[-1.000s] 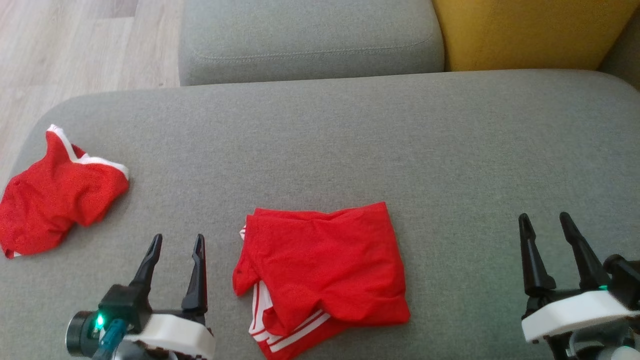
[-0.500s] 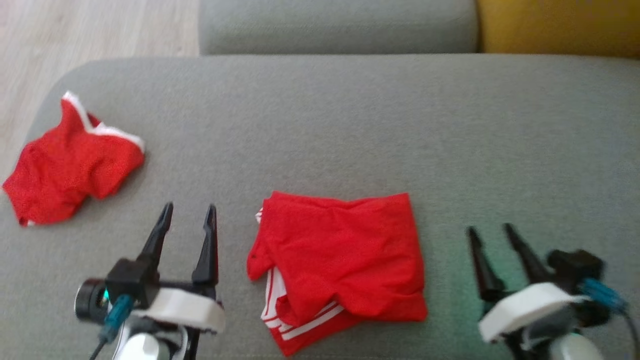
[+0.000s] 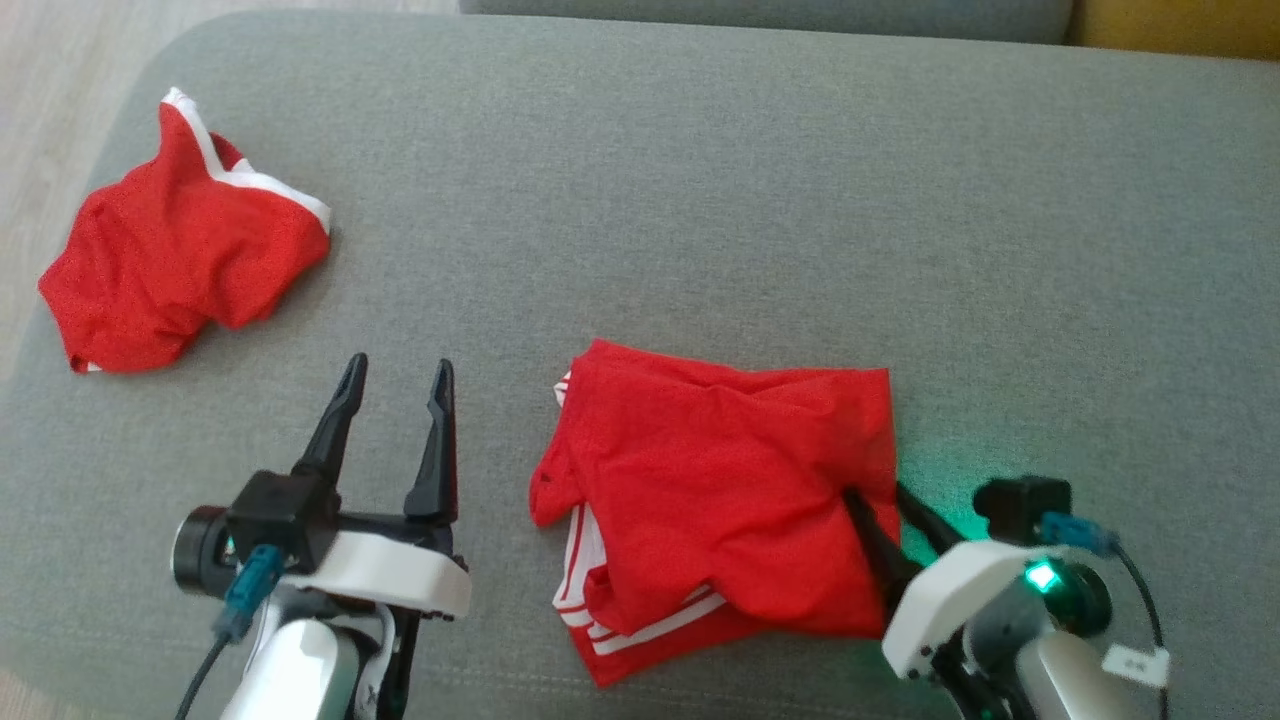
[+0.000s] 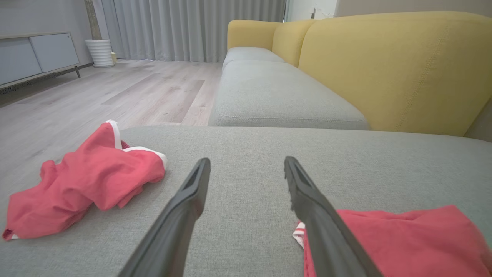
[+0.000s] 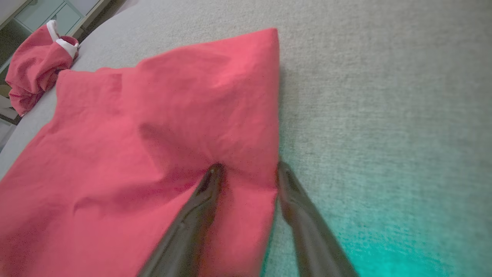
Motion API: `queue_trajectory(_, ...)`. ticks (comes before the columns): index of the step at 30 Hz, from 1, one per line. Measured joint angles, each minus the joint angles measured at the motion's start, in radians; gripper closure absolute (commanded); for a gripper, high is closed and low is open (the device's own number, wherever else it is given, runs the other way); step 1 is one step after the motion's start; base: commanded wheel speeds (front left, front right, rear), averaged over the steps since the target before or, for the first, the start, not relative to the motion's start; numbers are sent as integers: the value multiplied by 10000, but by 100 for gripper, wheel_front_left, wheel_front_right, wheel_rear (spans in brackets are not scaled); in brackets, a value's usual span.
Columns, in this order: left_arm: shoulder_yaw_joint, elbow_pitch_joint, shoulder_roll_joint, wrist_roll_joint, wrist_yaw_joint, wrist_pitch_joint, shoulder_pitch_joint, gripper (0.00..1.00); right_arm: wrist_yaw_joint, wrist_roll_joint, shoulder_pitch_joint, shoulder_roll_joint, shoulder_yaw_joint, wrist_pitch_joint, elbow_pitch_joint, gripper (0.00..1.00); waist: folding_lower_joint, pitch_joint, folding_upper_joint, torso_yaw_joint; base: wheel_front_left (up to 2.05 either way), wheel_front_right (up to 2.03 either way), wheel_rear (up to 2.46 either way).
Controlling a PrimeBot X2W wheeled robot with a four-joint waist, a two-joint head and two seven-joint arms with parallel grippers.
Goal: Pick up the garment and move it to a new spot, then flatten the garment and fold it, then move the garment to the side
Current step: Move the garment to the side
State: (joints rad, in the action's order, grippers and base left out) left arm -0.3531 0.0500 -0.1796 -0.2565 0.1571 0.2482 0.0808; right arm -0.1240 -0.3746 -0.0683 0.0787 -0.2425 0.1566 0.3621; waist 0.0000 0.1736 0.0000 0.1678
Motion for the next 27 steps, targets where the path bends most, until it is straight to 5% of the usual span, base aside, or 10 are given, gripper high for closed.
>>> queue_trajectory(16, 464, -491, 121, 387, -232, 13, 96, 0, -2, 874, -957, 1290, -729, -54, -1273, 100, 0, 290, 0, -1748, 0, 0, 0)
queue_trajectory(27, 445, -600, 138, 631, -443, 15, 755, 0, -2, 752, -2596, 2174, -316, -190, -715, 100, 0, 862, 0, -3297, 0, 0, 0)
